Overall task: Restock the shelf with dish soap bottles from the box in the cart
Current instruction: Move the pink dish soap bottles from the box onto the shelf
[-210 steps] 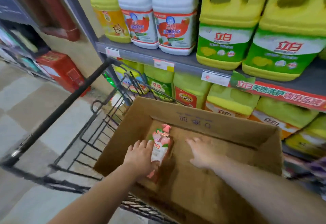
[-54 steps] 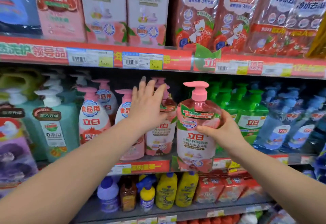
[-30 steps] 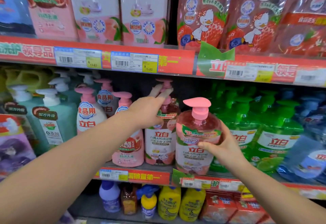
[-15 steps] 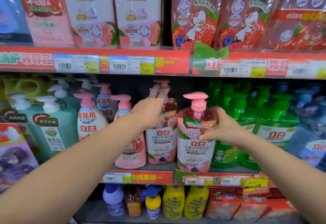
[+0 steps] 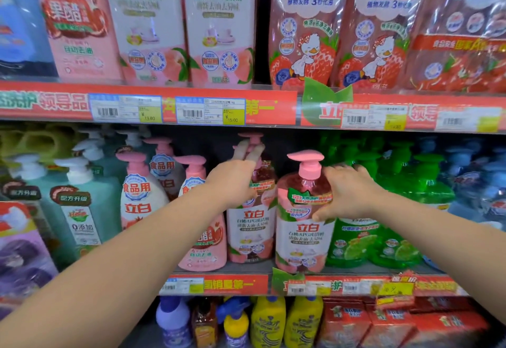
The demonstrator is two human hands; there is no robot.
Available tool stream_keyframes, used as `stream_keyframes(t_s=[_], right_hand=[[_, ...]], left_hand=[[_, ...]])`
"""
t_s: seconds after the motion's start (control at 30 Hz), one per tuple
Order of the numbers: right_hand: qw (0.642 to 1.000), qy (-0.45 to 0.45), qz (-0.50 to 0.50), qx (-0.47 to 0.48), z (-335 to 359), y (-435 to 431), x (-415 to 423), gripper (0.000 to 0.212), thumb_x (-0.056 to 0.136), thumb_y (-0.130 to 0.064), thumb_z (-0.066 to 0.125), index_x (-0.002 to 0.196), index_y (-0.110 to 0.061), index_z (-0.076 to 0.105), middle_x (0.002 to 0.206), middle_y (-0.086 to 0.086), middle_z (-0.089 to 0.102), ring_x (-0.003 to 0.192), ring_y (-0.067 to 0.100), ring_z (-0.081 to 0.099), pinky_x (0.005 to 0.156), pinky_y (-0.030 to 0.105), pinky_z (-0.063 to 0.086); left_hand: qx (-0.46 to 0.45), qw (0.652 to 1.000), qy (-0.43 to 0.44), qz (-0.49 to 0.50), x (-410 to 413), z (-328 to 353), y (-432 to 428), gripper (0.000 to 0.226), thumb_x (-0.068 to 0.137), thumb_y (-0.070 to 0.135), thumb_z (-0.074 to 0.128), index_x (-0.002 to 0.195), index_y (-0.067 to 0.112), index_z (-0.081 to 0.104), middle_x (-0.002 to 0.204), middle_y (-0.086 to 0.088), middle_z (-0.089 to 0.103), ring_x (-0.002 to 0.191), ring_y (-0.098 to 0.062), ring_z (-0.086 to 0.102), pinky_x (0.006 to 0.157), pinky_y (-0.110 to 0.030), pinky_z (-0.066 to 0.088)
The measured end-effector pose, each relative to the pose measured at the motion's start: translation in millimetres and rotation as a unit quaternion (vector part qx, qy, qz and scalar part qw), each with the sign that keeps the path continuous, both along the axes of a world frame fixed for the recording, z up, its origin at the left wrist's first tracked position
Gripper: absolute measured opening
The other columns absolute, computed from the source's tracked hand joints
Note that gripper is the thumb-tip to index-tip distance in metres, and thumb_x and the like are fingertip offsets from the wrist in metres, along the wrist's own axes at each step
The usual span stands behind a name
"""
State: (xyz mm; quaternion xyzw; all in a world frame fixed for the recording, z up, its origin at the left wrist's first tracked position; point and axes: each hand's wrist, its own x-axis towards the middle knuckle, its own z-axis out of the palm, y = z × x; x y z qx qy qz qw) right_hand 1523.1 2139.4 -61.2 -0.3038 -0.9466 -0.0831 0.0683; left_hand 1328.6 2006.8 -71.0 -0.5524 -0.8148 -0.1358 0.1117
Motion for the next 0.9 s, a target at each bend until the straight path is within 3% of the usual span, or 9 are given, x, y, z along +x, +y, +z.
stream_keyframes(t_s=[0.37,0.47,0.6,0.7,0.77,0.9], right_hand=[[0.997,-0.07,-0.024,-0.019,-6.1,19.7,-8.1,0.085,0.062,-0.069,0.068,0.127,-0.02,0.043,0.137,-0.002,0.05,0.138,0.022,0.03,0.113,0.045,0.015],[0.993,-0.098,-0.026,-0.057,1.0,22.0,-12.5,0.085,0.061,-0.065,0.072,0.126,-0.019,0.043,0.135,0.0,0.05,0.129,0.022,0.042,0.109,0.04,0.026],[0.975,-0.015,0.003,-0.222,7.3,25.0,-14.5,0.09,0.059,-0.049,0.084,0.132,-0.018,0.042,0.129,0.002,0.056,0.115,0.021,0.056,0.101,0.035,0.044],[0.989,-0.032,-0.007,-0.146,3.0,23.7,-15.7,0.087,0.061,-0.052,0.081,0.13,-0.018,0.041,0.124,0.002,0.059,0.111,0.021,0.057,0.095,0.034,0.047],[0.991,-0.03,-0.007,-0.131,0.9,24.7,-16.0,0.086,0.061,-0.054,0.08,0.13,-0.019,0.041,0.123,0.001,0.06,0.111,0.021,0.056,0.092,0.031,0.046],[0.989,-0.021,-0.009,-0.146,2.7,26.0,-15.5,0.086,0.062,-0.052,0.08,0.131,-0.018,0.042,0.122,0.002,0.06,0.11,0.022,0.057,0.09,0.031,0.046]], left_hand=[[0.001,0.999,-0.006,-0.038,-5.5,1.2,-1.2,0.095,0.072,0.016,0.071,0.146,0.031,0.012,0.157,0.0,0.003,0.1,-0.034,0.061,0.069,-0.032,0.044],[0.009,0.999,-0.016,-0.047,-7.3,0.2,-0.7,0.098,0.07,0.017,0.071,0.145,0.033,0.01,0.156,0.002,0.002,0.101,-0.034,0.06,0.069,-0.031,0.042],[0.014,0.999,-0.029,-0.035,-5.9,-11.3,-1.3,0.126,0.062,0.036,0.079,0.139,0.047,-0.02,0.154,-0.001,-0.021,0.113,-0.038,0.051,0.081,-0.04,0.048],[0.02,0.999,-0.04,-0.015,-2.3,-19.0,2.5,0.138,0.058,0.042,0.083,0.121,0.057,-0.04,0.15,-0.005,-0.033,0.116,-0.041,0.048,0.083,-0.041,0.048],[0.03,0.998,-0.055,-0.014,-1.9,-19.7,5.3,0.137,0.058,0.042,0.084,0.122,0.059,-0.037,0.151,-0.005,-0.031,0.111,-0.04,0.052,0.079,-0.038,0.047],[0.042,0.997,-0.055,-0.021,-3.4,-16.9,4.8,0.116,0.058,0.04,0.083,0.132,0.051,-0.005,0.151,0.002,-0.009,0.103,-0.041,0.056,0.079,-0.04,0.047]])
